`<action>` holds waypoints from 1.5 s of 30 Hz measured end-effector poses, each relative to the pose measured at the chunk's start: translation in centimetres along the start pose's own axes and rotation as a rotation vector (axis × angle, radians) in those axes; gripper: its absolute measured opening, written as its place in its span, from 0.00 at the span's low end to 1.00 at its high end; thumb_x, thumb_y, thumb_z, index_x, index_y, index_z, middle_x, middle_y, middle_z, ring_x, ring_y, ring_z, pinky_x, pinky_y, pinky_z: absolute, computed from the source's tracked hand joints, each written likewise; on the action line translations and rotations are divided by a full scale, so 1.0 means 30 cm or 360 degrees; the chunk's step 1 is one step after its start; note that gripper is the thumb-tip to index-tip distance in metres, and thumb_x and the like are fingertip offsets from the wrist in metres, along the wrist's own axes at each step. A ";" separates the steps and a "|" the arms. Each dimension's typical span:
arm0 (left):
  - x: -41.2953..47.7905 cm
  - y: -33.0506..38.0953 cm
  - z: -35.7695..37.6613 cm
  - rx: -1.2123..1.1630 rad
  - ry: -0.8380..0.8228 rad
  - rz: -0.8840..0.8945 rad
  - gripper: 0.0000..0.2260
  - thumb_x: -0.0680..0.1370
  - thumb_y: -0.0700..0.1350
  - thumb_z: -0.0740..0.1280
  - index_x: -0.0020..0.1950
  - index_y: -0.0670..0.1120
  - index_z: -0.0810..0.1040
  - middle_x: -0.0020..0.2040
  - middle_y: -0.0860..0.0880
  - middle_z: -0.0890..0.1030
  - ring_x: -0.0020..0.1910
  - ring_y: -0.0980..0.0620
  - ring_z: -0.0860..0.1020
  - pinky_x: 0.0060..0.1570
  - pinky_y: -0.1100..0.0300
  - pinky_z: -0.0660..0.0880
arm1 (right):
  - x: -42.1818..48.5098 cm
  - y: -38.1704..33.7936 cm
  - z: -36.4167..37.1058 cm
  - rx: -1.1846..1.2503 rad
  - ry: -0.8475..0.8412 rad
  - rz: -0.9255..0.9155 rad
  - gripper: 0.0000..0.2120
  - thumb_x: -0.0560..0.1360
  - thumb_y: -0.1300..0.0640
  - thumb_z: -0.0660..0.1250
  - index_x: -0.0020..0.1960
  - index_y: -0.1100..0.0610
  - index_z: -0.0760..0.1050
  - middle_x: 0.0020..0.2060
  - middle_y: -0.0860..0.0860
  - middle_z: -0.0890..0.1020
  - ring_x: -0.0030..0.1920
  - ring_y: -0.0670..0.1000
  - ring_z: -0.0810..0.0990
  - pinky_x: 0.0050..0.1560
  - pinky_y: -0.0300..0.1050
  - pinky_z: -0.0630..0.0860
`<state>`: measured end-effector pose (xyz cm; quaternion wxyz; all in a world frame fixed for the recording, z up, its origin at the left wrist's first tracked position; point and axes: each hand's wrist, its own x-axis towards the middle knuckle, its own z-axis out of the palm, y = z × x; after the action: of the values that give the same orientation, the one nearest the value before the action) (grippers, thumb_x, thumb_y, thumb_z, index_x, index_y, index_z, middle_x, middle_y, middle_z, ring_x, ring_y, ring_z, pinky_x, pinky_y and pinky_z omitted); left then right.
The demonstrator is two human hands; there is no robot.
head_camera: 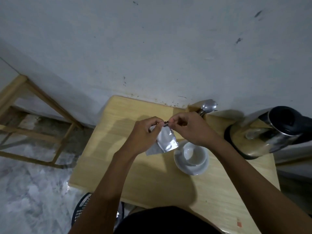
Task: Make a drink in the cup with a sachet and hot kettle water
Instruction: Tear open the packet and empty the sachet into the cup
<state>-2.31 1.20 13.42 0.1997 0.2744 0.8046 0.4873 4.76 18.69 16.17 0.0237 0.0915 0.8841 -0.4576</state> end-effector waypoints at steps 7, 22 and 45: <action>-0.028 0.060 -0.006 0.0160 0.0090 0.0149 0.09 0.79 0.46 0.61 0.47 0.49 0.81 0.43 0.50 0.84 0.43 0.51 0.81 0.49 0.53 0.76 | -0.019 -0.055 -0.040 -0.0330 -0.0035 -0.0148 0.03 0.75 0.50 0.69 0.42 0.44 0.79 0.36 0.40 0.81 0.40 0.44 0.81 0.45 0.48 0.80; -0.053 0.130 0.009 0.0220 0.0119 0.0180 0.09 0.77 0.47 0.63 0.44 0.52 0.83 0.32 0.65 0.79 0.38 0.61 0.72 0.50 0.57 0.67 | -0.056 -0.097 -0.096 -0.1030 -0.0103 -0.0716 0.06 0.77 0.52 0.64 0.45 0.53 0.77 0.32 0.46 0.73 0.36 0.51 0.74 0.37 0.47 0.69; -0.053 0.192 0.059 -0.0270 0.0290 -0.0140 0.09 0.79 0.46 0.62 0.44 0.49 0.82 0.42 0.48 0.84 0.39 0.59 0.78 0.41 0.67 0.73 | -0.082 -0.063 -0.086 -0.0938 0.0302 -0.1024 0.04 0.73 0.64 0.68 0.44 0.60 0.82 0.35 0.53 0.83 0.37 0.55 0.78 0.39 0.46 0.72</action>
<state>1.38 3.55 17.87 0.1696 0.1755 0.7865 0.5674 6.95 19.39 19.51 -0.1759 -0.1573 0.9585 -0.1600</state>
